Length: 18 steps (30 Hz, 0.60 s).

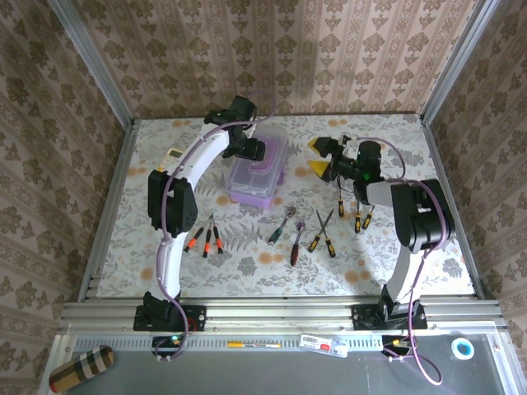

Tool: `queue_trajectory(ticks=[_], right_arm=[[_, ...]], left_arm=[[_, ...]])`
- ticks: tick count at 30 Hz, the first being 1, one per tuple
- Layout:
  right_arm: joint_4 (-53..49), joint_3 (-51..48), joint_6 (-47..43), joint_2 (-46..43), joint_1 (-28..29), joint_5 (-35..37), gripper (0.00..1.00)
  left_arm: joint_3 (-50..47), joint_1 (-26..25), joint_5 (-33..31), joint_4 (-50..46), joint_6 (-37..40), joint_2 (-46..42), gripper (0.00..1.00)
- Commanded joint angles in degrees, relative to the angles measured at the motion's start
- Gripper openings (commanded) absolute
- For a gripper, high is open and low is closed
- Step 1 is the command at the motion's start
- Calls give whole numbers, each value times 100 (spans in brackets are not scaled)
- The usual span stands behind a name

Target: Pack the tool kit

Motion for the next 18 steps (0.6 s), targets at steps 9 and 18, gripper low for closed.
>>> queue_trajectory(ticks=[9,18], right_arm=[[-2907,-277,-2453,-1294,1,567,94],[-3186,-93,-2543,-1241,13,578,94]], left_arm=[[815,-229,495,-453,-1217,775,57],[1353,-221,902,-207,-1658,932,55]])
